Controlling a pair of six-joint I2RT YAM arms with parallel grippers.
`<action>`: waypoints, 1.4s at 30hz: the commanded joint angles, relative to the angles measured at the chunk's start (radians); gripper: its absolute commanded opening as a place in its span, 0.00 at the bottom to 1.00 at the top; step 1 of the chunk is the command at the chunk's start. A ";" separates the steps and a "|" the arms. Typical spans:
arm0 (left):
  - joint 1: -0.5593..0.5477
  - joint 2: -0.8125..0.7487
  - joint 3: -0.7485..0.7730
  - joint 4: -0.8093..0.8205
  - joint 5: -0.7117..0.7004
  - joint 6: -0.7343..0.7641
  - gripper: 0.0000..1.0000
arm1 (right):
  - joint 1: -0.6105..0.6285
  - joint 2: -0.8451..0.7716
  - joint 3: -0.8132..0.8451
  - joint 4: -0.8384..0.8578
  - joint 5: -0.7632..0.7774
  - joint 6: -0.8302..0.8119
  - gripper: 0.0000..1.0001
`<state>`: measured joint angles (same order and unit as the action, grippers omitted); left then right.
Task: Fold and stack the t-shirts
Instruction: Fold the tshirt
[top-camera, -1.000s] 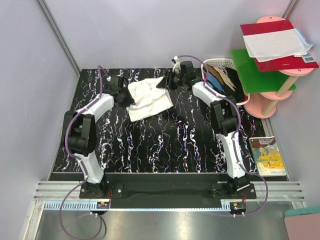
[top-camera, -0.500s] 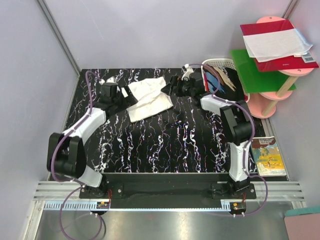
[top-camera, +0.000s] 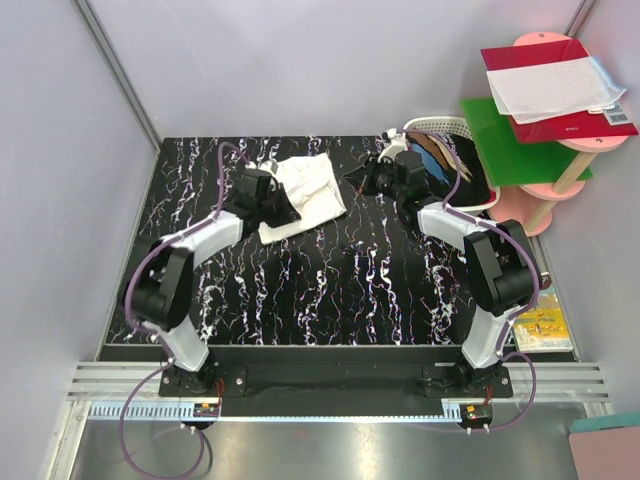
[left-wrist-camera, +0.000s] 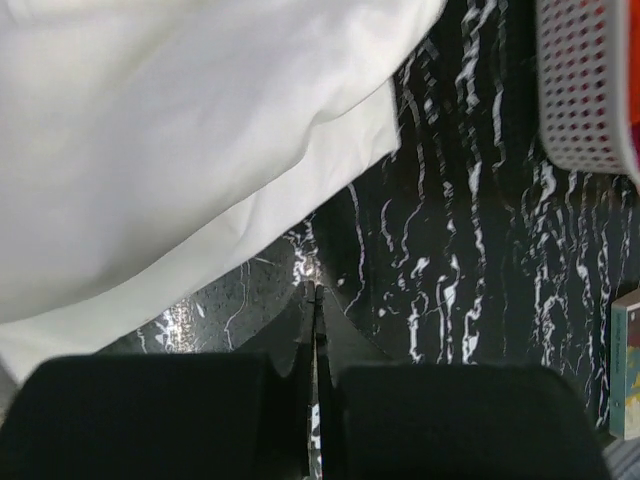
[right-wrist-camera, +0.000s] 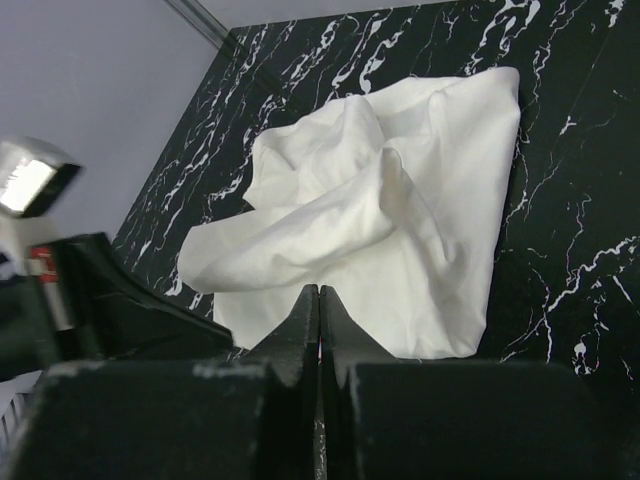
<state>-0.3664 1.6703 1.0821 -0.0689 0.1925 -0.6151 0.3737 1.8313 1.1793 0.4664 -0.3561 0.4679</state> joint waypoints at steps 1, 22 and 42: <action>0.004 0.092 0.030 0.093 0.140 -0.089 0.00 | -0.001 0.000 -0.001 0.012 0.008 0.000 0.00; 0.141 0.453 0.584 -0.115 -0.093 -0.006 0.00 | -0.001 0.062 -0.007 0.009 -0.023 0.003 0.00; 0.161 -0.032 0.092 -0.035 -0.158 0.040 0.41 | 0.068 0.381 0.512 -0.325 -0.216 -0.057 0.35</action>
<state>-0.2161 1.7004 1.2728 -0.1104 0.1322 -0.6079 0.4152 2.1448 1.5444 0.2634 -0.5331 0.4480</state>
